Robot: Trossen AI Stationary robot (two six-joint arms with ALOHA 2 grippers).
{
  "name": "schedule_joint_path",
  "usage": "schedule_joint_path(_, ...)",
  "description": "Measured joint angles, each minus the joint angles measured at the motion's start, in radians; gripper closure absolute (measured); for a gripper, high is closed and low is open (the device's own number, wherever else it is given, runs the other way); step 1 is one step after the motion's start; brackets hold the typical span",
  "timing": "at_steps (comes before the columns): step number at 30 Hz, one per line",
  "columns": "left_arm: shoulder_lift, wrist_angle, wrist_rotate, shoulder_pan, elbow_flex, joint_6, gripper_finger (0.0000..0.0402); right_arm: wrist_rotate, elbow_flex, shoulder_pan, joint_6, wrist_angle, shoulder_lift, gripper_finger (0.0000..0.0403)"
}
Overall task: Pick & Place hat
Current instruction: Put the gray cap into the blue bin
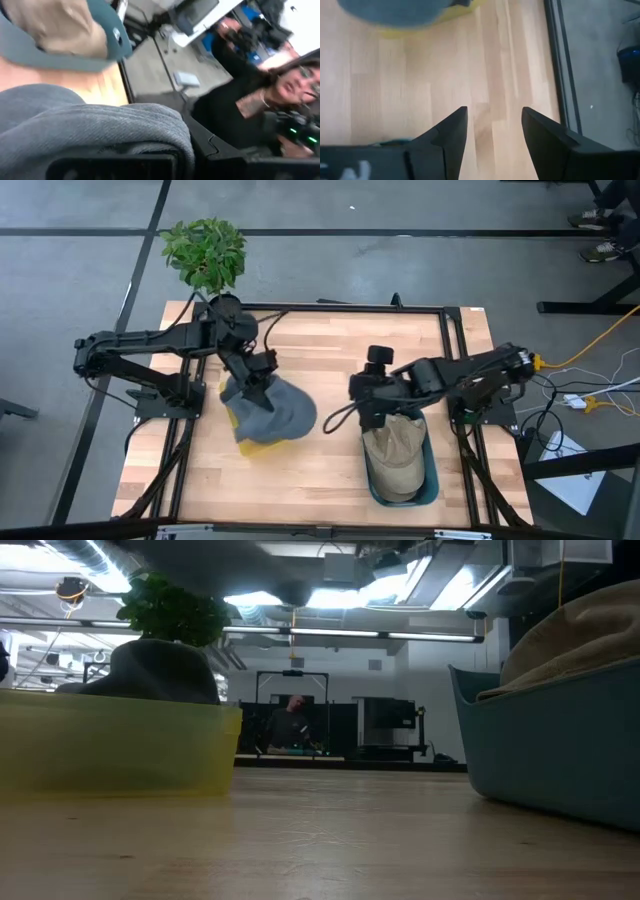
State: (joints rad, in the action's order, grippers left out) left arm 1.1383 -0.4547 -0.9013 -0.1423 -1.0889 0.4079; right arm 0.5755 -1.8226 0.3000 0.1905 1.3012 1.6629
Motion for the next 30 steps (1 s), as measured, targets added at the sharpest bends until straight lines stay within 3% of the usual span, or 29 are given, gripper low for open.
schedule_joint_path(6,-0.005,-0.151,-0.112,0.036,0.000,-0.061,0.0398,-0.016,0.228,-0.002,0.020,-0.157,-0.162,0.0217)
schedule_joint_path(12,0.026,-0.261,-0.081,0.048,0.000,-0.127,0.0398,-0.018,0.384,-0.001,0.011,-0.292,-0.262,0.0217)
schedule_joint_path(22,0.067,-0.464,0.034,0.041,0.000,-0.263,0.0398,-0.027,0.455,-0.005,-0.008,-0.331,-0.286,0.0217)
schedule_joint_path(30,0.066,-0.526,0.046,0.038,0.000,-0.348,0.0398,-0.027,0.456,-0.009,-0.014,-0.333,-0.285,0.0217)
